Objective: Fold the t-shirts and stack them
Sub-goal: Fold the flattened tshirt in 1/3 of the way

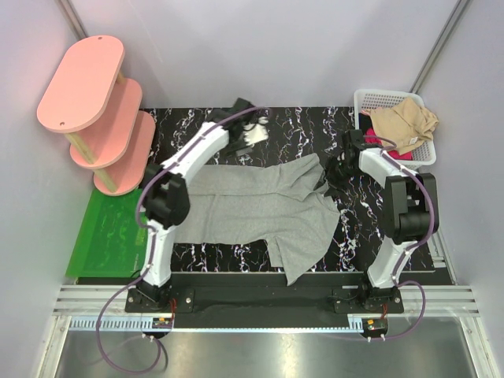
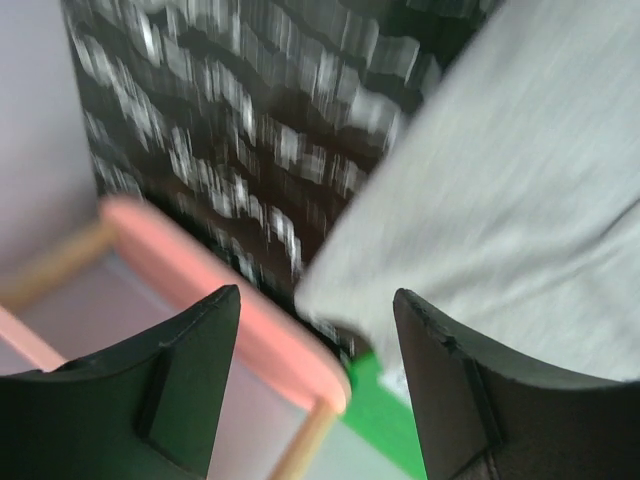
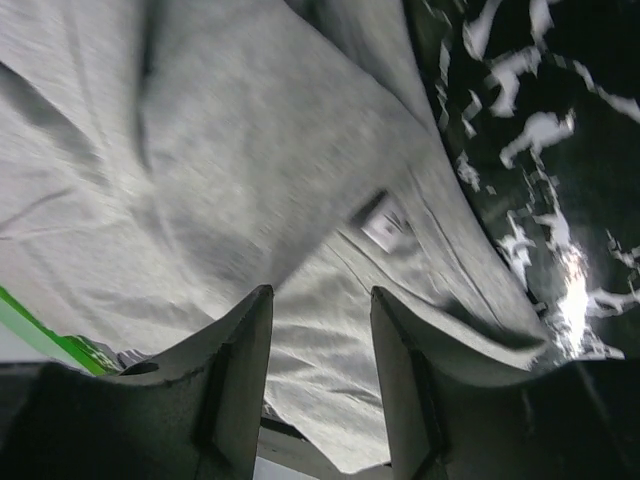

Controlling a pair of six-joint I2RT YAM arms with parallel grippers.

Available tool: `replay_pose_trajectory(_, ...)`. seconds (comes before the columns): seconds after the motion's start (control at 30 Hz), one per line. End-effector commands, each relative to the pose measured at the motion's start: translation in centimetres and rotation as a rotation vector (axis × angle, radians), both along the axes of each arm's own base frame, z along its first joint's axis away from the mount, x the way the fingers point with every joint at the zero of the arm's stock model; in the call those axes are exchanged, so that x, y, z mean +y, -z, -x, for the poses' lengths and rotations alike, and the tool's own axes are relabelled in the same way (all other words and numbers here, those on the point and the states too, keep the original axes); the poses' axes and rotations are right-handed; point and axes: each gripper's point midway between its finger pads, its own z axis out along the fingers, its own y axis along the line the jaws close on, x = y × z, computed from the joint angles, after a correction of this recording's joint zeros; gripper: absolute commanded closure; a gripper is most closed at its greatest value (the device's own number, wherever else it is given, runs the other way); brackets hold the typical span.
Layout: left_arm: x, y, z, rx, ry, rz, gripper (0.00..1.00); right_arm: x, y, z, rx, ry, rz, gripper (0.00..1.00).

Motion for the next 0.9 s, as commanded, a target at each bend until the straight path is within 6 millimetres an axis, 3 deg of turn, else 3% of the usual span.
replay_pose_trajectory(0.0,-5.3,-0.5,-1.0,-0.01,0.052,0.063,0.32,-0.6,-1.2,0.5,-0.077,0.036,0.033,0.49)
replay_pose_trajectory(0.03,-5.4,1.6,-1.1,0.034,0.048,0.039,0.33,-0.6,-0.8,0.5,-0.073,0.04,0.036,0.49)
replay_pose_trajectory(0.07,-5.7,1.7,-1.4,0.03,0.036,0.052,0.34,-0.7,-0.4,0.8,-0.061,0.044,0.037,0.49)
replay_pose_trajectory(0.17,-6.1,4.5,-0.7,0.097,0.021,0.063,0.35,-1.0,-0.1,0.6,-0.066,0.045,0.059,0.5)
replay_pose_trajectory(0.33,-5.9,8.0,0.9,0.188,0.01,0.067,0.37,-1.9,-0.1,-1.1,-0.086,0.069,0.076,0.5)
replay_pose_trajectory(0.63,-5.2,11.3,2.6,0.257,0.016,0.05,0.39,-3.0,0.2,-4.0,-0.114,0.122,0.051,0.52)
replay_pose_trajectory(0.87,-4.8,12.9,2.6,0.273,-0.006,0.051,0.41,-2.8,1.7,-4.6,-0.085,0.136,0.027,0.53)
